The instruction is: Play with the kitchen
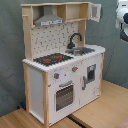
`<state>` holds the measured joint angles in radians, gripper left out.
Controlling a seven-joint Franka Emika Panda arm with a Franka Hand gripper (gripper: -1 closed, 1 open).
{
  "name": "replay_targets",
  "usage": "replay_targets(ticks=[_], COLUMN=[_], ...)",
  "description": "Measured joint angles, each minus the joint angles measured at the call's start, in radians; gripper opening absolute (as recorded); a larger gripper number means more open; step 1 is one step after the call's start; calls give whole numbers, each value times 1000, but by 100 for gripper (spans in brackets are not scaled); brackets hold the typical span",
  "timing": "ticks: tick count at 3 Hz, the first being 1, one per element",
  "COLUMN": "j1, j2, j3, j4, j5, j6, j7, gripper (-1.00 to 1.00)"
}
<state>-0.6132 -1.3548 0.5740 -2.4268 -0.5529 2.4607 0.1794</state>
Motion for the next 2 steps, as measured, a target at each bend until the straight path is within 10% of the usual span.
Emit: replay_targets(ticks=[2], j1=[-91], j2=[102], j3=[5], j4=[-5], j5=[0], j6=[157], j7=[-1], gripper=[-100])
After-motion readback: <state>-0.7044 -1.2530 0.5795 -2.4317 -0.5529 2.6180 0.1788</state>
